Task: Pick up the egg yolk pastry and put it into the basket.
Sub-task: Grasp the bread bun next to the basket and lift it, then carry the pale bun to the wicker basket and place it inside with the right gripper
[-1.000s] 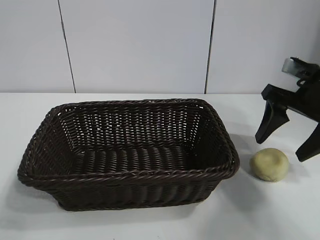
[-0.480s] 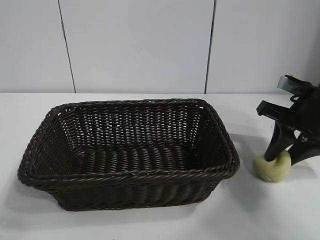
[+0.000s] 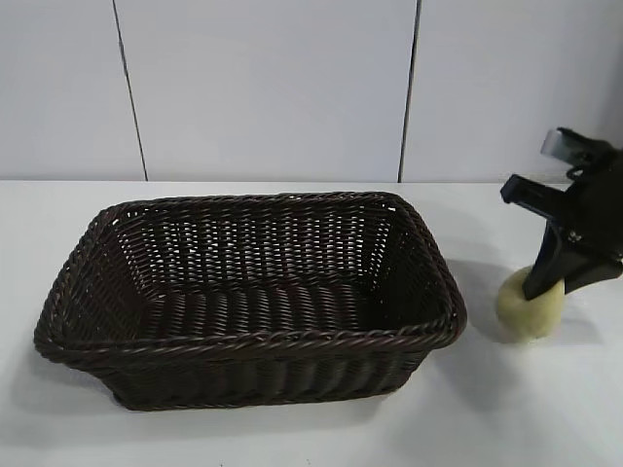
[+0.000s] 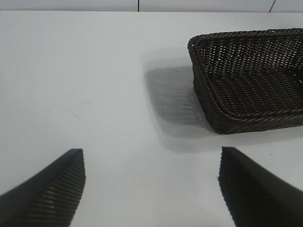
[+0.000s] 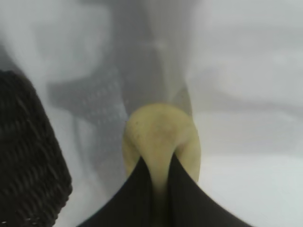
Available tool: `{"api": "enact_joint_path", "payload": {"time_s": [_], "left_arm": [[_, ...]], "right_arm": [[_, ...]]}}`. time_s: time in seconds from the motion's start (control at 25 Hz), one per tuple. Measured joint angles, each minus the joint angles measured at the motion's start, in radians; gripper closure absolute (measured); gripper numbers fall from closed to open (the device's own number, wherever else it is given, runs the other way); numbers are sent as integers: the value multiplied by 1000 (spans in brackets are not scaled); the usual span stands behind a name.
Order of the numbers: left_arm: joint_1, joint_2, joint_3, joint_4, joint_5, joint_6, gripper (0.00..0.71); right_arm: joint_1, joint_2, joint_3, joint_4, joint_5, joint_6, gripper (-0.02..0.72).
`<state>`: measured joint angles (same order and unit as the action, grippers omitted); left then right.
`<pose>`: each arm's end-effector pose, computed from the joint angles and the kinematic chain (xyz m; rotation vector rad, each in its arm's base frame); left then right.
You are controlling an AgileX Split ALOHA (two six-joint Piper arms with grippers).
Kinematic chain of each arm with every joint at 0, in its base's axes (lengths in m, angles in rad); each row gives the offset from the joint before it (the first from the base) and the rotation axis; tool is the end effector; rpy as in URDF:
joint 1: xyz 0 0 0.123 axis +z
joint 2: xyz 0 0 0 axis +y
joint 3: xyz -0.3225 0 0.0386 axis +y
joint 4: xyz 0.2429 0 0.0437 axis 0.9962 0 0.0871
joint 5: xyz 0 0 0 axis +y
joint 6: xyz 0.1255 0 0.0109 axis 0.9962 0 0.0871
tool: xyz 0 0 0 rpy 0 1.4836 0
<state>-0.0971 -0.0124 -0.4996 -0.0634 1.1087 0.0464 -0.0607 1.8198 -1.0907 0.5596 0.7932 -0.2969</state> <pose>-0.0234 -0.0049 0.2534 0.1544 2.0746 -0.1072 0.3546 0.0262 0.1830 0.1941 2.8752 0.5746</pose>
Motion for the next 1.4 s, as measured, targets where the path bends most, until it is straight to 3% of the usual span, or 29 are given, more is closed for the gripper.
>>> {"api": "enact_joint_path", "payload": {"time_s": [0.44,0.76,1.16,1.4], "left_arm": [[0,0,0,0,0,0,142],[0,0,0,0,0,0,142],[0,0,0,0,0,0,142],[0,0,0,0,0,0,142]], "right_arm": [[82,-189,-30,5,55,0,680],[241,-209,-68,27,49,0,680],[534,-176,-72,87,-130,16,680],[659,-113,-72,98,-282,16,680]]}}
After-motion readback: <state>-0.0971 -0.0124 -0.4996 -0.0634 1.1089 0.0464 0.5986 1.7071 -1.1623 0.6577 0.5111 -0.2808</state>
